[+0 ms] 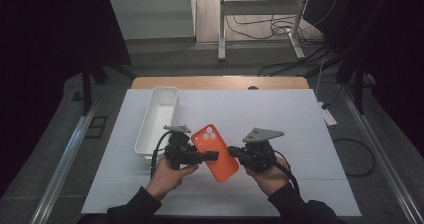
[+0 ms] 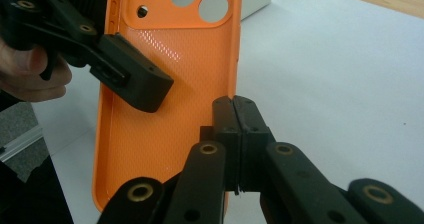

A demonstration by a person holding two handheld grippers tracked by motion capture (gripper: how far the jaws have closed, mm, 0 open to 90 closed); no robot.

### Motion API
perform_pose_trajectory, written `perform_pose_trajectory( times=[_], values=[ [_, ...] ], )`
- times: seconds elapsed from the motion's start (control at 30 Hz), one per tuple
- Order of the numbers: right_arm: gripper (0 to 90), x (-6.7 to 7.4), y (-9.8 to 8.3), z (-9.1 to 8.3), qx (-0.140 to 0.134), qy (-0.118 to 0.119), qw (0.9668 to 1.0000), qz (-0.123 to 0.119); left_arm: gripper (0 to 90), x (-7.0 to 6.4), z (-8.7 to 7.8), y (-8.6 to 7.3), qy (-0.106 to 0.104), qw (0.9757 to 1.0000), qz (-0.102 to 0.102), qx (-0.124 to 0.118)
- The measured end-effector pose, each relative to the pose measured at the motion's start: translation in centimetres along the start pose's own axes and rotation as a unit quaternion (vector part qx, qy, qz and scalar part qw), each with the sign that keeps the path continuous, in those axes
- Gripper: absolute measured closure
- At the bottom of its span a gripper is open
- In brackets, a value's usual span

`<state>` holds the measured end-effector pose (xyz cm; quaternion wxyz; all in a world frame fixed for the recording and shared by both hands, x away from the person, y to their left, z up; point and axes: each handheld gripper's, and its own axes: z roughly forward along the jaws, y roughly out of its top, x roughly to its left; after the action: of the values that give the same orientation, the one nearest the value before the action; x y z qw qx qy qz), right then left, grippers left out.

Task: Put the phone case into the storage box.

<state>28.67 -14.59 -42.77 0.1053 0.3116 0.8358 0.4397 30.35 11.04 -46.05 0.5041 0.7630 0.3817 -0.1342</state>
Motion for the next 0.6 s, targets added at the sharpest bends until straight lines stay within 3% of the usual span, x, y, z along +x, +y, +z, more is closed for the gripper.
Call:
perform_pose_trajectory(
  times=[0.37, 0.5, 0.6],
  values=[
    [88.8, 0.34, -0.02, 0.17, 0.0, 0.003, 1.0, -0.006, 78.3, 0.15, 0.11, -0.08, -0.033, 0.9991, -0.027, 0.001],
    [88.7, 0.3, -0.05, 0.18, -0.002, 0.005, 1.0, -0.006, 83.1, 0.24, 0.12, -0.13, -0.036, 0.9987, -0.036, 0.002],
    [88.6, 0.31, -0.1, 0.25, -0.001, 0.007, 1.0, -0.007, 84.7, 0.51, 0.17, -0.28, -0.043, 0.9977, -0.053, 0.0]
  ],
)
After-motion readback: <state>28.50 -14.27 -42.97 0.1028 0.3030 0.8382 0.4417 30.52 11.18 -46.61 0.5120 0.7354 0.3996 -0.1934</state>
